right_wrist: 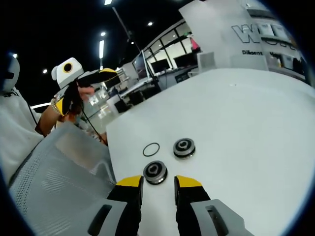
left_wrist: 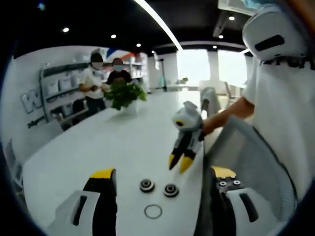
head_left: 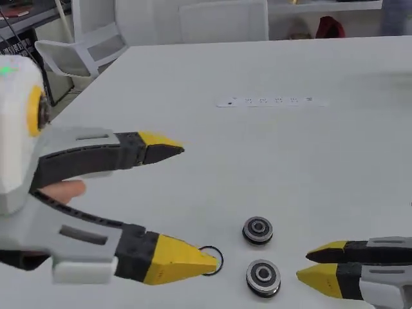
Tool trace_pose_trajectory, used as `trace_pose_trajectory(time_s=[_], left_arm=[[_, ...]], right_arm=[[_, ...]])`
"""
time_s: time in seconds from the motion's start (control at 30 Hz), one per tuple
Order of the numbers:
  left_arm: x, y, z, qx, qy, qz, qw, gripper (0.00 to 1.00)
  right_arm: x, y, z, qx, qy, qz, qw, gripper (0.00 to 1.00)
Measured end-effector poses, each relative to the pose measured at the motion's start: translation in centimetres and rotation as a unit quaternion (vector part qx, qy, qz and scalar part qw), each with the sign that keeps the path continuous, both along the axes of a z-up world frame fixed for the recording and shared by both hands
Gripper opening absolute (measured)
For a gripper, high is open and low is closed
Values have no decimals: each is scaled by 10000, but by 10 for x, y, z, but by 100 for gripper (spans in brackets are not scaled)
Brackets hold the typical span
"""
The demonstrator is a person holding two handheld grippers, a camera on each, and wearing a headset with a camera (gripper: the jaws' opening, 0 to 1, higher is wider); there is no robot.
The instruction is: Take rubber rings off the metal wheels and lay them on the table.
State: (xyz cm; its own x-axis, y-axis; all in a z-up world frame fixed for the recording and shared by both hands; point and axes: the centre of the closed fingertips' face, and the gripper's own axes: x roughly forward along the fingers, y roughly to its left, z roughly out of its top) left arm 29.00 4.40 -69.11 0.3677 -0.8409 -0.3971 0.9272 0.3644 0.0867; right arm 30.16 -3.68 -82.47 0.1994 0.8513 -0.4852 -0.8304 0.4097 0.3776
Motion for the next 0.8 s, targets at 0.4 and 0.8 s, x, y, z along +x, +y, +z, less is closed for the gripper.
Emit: trace_pose_trajectory(time_s=[0.4,0.8], left_arm=[[19,-45,-26,213,-37,-461,9987,63],[19,-67,-80,418,344,-668,9963,49]], right_arm=[[-3,3,-11,-56,8,91,9999,22],[-2,14,-22,-296,-164,401,9986,23]])
